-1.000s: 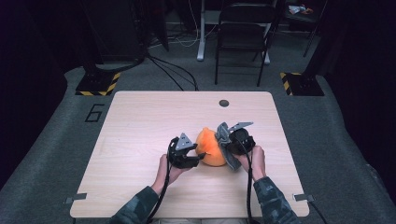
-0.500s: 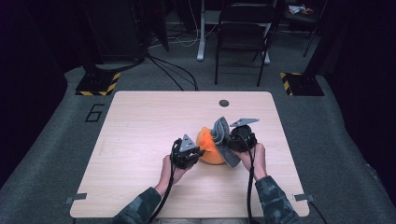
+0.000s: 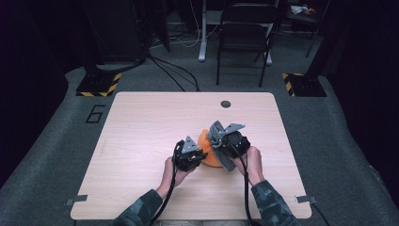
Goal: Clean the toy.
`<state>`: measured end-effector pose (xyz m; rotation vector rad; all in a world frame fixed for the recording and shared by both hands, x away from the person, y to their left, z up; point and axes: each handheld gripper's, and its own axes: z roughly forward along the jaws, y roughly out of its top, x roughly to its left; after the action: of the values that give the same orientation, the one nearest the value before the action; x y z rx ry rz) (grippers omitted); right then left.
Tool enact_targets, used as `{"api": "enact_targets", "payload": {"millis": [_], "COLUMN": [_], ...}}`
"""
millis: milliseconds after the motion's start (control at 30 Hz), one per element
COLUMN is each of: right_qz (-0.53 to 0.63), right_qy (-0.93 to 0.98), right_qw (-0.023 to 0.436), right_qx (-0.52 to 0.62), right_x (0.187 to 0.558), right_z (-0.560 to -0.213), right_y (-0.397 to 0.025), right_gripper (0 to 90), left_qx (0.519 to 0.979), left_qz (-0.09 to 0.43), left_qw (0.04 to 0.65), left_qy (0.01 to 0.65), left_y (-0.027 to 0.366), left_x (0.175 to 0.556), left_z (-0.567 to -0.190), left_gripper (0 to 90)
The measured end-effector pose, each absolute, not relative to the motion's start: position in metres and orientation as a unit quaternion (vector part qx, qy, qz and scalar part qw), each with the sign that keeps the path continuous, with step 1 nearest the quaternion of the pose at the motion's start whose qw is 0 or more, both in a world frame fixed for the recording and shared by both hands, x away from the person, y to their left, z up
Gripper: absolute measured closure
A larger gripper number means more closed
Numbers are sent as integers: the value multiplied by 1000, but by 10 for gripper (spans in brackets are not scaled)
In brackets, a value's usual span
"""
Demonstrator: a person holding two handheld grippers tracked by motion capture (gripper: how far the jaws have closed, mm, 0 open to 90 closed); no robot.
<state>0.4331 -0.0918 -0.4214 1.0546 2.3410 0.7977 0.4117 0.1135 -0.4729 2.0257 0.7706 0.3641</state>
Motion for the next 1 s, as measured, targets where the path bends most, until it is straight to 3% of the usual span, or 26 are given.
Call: {"api": "enact_targets", "payload": {"millis": [533, 700, 867, 1000], "right_qz": [240, 283, 359, 357], "right_qy": [830, 820, 819, 836], "right_qw": [168, 183, 185, 191], "right_qx": [475, 462, 406, 370], "right_x": [463, 455, 432, 421], "right_z": [-464, -434, -399, -402], "right_y": [-140, -138, -109, -78], "right_gripper": [723, 723, 722, 720], "left_qx": [816, 814, 813, 818], "left_qz": [144, 147, 149, 153], "left_qw": [464, 466, 469, 462], "left_qy": [314, 315, 311, 308], "left_y": [115, 115, 112, 112], "left_x": [413, 413, 411, 410], "left_z": [-474, -473, -472, -472], "left_gripper": [791, 792, 791, 791]}}
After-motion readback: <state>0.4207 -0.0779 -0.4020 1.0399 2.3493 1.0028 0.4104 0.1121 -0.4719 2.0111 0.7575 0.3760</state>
